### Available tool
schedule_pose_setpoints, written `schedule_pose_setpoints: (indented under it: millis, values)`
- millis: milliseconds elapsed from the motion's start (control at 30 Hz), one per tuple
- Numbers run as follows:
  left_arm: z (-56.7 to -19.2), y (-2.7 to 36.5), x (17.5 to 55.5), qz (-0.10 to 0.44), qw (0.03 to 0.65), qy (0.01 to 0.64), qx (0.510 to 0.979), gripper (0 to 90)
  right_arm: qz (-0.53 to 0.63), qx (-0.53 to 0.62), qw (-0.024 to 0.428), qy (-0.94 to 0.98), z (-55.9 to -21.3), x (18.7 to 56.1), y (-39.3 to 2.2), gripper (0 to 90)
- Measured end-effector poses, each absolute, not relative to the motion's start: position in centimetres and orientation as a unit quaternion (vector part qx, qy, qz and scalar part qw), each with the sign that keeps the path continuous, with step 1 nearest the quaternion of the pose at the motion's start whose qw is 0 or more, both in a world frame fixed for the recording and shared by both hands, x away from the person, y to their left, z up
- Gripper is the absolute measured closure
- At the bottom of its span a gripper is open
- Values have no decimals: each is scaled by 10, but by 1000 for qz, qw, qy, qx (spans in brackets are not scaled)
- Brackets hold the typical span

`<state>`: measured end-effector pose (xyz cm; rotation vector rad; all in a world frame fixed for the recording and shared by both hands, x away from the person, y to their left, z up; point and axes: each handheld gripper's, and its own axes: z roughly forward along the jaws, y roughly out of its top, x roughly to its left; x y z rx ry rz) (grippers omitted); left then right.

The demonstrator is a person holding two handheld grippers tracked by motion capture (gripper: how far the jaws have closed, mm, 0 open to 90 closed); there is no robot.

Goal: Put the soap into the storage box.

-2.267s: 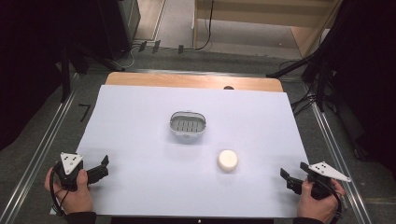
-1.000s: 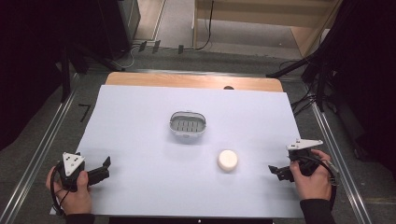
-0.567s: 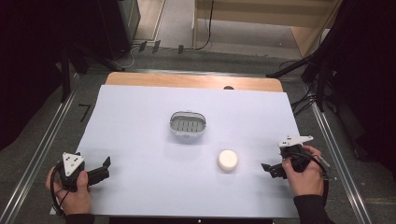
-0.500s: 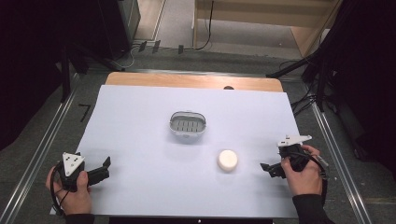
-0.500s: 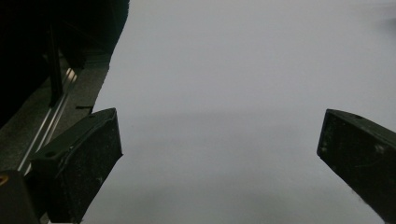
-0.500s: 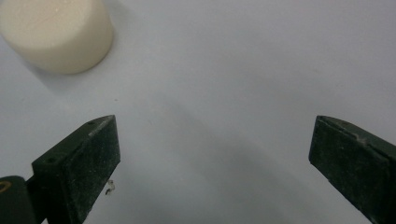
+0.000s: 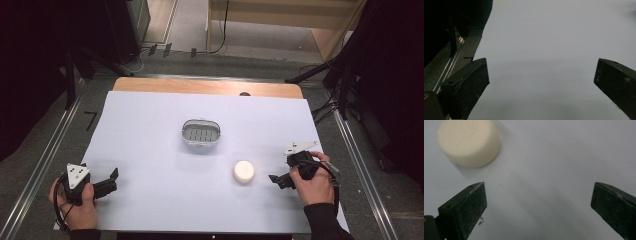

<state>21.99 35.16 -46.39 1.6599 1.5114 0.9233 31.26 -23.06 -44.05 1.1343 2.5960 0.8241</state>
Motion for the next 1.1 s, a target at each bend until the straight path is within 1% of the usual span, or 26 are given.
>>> schedule_pose_setpoints:
  millis: [333, 1100]
  values:
    - [-464, 352, 220, 355, 350, 582, 642, 2, 281, 370, 86, 881, -441, 316, -212, 5]
    - [-464, 352, 221, 352, 349, 581, 645, 2, 287, 345, 72, 891, -442, 311, -180, 5]
